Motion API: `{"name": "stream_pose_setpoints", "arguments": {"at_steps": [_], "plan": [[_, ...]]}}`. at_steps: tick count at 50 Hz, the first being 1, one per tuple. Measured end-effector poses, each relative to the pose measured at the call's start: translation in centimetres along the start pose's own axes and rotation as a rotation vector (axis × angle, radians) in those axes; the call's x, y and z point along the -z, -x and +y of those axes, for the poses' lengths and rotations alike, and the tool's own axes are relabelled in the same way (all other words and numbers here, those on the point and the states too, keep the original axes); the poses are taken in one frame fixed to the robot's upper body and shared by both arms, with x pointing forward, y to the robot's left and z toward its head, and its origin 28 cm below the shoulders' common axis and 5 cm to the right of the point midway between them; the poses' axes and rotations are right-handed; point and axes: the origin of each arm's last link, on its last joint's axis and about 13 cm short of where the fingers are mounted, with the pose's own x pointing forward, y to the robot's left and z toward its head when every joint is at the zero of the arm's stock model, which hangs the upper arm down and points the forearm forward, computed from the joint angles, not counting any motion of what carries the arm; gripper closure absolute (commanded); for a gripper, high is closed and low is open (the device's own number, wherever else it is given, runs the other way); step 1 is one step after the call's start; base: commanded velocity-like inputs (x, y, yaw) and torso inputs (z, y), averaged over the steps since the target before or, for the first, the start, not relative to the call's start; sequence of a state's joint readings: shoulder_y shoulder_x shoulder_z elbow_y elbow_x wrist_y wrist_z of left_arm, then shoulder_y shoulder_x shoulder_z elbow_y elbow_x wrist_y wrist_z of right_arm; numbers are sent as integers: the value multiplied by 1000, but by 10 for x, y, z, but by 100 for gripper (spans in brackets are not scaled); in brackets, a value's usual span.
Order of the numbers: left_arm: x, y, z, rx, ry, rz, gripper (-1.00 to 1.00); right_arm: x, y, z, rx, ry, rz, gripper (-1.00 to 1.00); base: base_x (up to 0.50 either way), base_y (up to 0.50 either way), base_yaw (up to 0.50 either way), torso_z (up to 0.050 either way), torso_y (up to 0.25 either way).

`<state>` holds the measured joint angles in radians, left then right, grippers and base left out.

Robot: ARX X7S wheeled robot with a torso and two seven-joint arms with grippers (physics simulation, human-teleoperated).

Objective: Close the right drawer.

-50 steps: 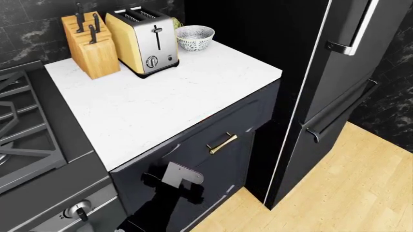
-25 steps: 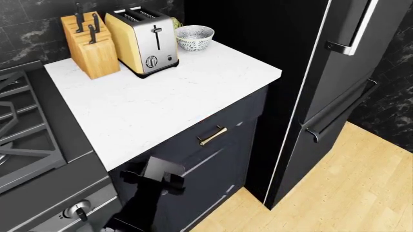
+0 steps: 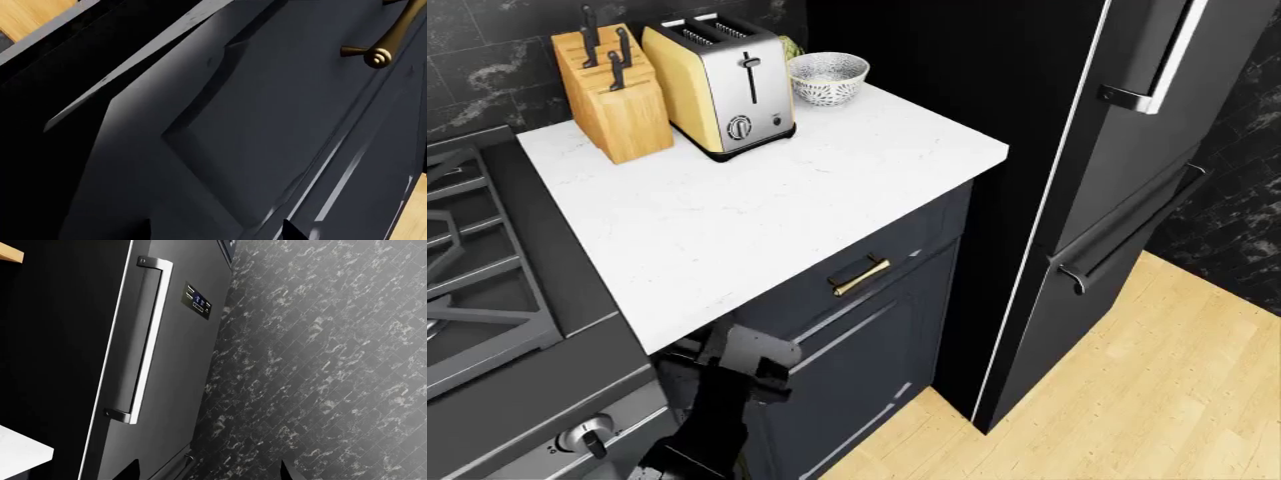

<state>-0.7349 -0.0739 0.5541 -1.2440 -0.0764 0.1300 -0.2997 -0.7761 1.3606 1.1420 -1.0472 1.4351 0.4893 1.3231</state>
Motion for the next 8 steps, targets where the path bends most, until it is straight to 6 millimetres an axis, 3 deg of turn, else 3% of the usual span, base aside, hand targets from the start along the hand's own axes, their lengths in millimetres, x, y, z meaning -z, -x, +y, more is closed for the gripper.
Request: {"name": "stream_pose_setpoints", "arguments": {"at_steps": [8], "plan": [[-2,0,-1,-13,-12,13,-100,0,0,1,-2,-2,0,-100,1,6,10,0,1]]}}
